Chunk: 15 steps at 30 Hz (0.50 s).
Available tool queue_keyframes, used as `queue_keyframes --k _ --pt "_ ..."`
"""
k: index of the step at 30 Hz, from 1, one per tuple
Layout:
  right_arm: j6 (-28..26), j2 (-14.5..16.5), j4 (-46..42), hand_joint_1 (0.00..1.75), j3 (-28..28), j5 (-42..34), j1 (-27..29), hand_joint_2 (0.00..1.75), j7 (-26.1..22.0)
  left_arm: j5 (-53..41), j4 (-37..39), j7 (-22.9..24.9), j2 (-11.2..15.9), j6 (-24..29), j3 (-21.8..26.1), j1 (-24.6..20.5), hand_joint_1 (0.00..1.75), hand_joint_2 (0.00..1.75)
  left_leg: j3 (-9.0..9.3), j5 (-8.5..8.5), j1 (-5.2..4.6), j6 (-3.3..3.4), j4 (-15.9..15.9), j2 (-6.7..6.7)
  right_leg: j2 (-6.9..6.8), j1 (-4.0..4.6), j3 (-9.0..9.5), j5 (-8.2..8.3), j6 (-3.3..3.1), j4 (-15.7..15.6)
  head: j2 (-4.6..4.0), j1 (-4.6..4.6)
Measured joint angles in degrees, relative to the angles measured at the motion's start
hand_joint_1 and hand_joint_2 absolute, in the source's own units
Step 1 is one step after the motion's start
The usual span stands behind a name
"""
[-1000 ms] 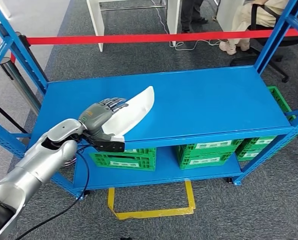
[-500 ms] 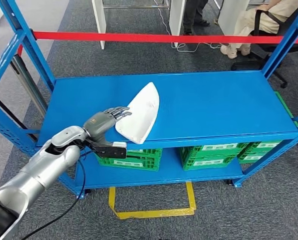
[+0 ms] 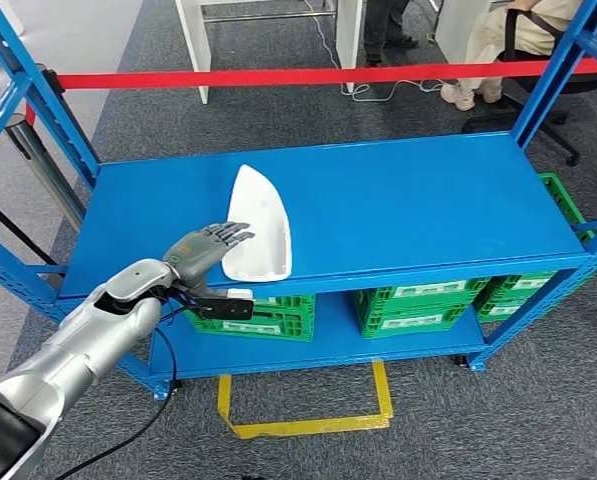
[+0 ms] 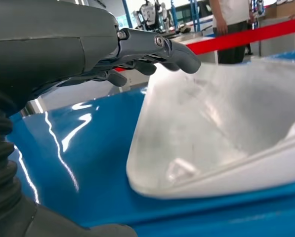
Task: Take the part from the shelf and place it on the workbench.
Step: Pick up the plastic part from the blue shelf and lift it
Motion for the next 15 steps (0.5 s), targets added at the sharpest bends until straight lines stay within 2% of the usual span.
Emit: queue_keyframes --k 1,2,3,5,6,9,10,11,12,14,15 --pt "0.0 0.0 0.0 0.00 -0.1 0.0 0.0 1.75 0.0 -0.1 0.4 0.0 0.0 0.0 0.0 0.1 0.00 1.75 0.20 0.88 0.02 0.05 -0.4 0.00 0.04 0.00 0.01 -0.01 0.01 0.0 0.00 -0.01" --pt "0.0 0.0 0.0 0.00 -0.1 0.0 0.0 1.75 0.0 -0.2 0.6 0.0 0.0 0.1 -0.1 0.2 0.00 1.75 1.42 2.69 0.03 0.19 -3.0 0.00 0.08 0.00 0.05 -0.03 0.05 0.1 0.00 -0.01" --pt "0.0 0.0 0.0 0.00 -0.1 0.0 0.0 1.75 0.0 -0.2 0.8 0.0 0.0 0.1 -0.1 0.1 0.00 1.75 3.27 4.83 0.03 0.39 -7.0 0.01 0.11 0.00 0.09 -0.08 0.12 0.1 0.00 -0.01" --pt "0.0 0.0 0.0 0.00 -0.1 0.0 0.0 1.75 -0.1 -0.3 1.1 0.0 -0.1 0.3 -0.1 -0.2 0.00 1.75 6.41 7.13 -0.16 0.82 -13.8 -0.01 0.10 0.17 -0.05 -0.15 0.51 0.3 0.00 0.03" --pt "0.0 0.0 0.0 0.00 -0.1 0.0 0.0 1.75 -0.1 -0.4 1.3 0.0 -0.2 0.4 -0.1 -0.2 0.00 1.75 7.05 7.29 -0.28 1.02 -15.3 -0.04 0.09 0.24 -0.18 -0.12 0.77 0.3 0.00 0.05" --pt "0.0 0.0 0.0 0.00 -0.1 0.1 0.0 1.75 -0.2 -0.7 1.8 -0.1 -0.4 0.8 -0.2 -0.2 0.00 1.75 7.19 7.27 -0.30 1.85 -16.0 -0.08 0.08 0.22 -0.37 -0.05 1.64 0.1 0.00 0.08" --pt "0.0 0.0 0.0 0.00 -0.1 0.1 0.0 1.75 -0.2 -0.8 2.0 -0.1 -0.4 0.9 -0.2 -0.2 0.00 1.75 7.31 7.41 -0.17 2.22 -16.3 -0.05 0.05 0.21 -0.67 -0.55 1.89 0.6 0.00 0.15" --pt "0.0 0.0 0.0 0.00 -0.1 0.1 0.0 1.75 -0.2 -0.9 2.1 -0.2 -0.5 1.1 -0.2 -0.3 0.00 1.75 7.41 7.57 -0.03 2.56 -16.5 -0.03 0.03 0.20 -1.50 -1.68 2.12 2.3 0.00 0.27" --pt "0.0 0.1 0.0 0.00 -0.1 0.1 0.0 1.75 -0.2 -1.0 2.3 -0.2 -0.7 1.3 -0.2 -0.3 0.03 1.75 7.46 7.67 0.02 2.80 -16.6 0.00 0.00 0.17 -2.98 -3.35 2.28 5.3 0.00 0.38" --pt "0.0 0.1 0.0 0.00 -0.2 0.1 0.0 1.75 -0.2 -1.0 2.7 -0.2 -0.9 1.5 -0.2 -0.1 0.08 1.75 7.38 7.71 -0.07 3.02 -16.6 0.01 -0.04 0.20 -6.86 -6.79 2.53 13.5 0.00 0.53" --pt "0.0 0.1 0.0 0.00 -0.2 0.1 0.0 1.75 -0.2 -1.0 3.0 -0.3 -0.9 1.6 -0.2 0.1 0.47 1.75 7.37 7.71 -0.12 3.04 -16.6 0.02 -0.04 0.21 -8.28 -7.43 2.59 16.2 0.00 0.51"
